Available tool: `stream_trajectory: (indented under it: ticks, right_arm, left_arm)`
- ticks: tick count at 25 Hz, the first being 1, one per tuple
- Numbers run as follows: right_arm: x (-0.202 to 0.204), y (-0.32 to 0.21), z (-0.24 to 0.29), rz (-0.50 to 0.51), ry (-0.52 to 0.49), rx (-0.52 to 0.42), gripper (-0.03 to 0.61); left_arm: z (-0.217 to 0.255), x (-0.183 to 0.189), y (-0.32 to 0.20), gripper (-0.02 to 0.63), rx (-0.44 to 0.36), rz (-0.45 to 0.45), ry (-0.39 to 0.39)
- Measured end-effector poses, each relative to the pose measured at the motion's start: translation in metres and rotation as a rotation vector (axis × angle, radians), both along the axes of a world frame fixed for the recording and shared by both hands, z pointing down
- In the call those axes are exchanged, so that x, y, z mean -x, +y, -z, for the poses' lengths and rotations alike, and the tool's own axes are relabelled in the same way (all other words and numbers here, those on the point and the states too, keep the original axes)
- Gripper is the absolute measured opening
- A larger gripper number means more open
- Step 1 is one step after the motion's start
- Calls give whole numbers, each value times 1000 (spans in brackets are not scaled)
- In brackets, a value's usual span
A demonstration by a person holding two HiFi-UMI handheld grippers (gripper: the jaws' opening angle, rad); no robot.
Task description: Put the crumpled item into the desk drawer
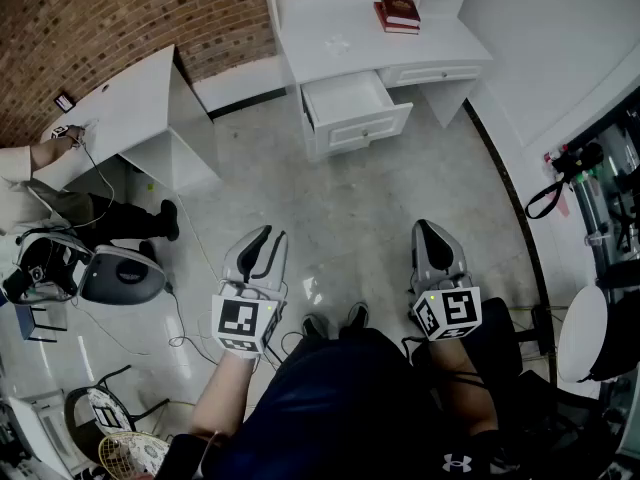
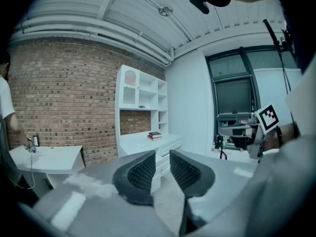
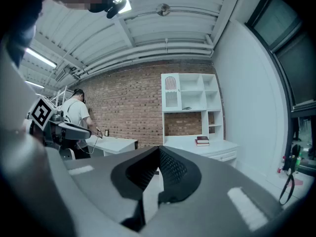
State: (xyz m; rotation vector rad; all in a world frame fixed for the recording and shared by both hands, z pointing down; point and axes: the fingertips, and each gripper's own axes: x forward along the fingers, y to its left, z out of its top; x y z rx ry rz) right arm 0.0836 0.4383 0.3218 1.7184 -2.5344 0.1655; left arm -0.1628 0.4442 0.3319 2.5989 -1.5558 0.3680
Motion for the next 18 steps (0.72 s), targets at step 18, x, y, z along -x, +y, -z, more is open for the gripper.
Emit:
stream_trajectory:
  ticks: [18]
  right_arm:
    - [-54, -50, -18, 80, -41, 15, 3]
  left_arm:
    - [-19, -64, -42, 100, 87, 53, -9]
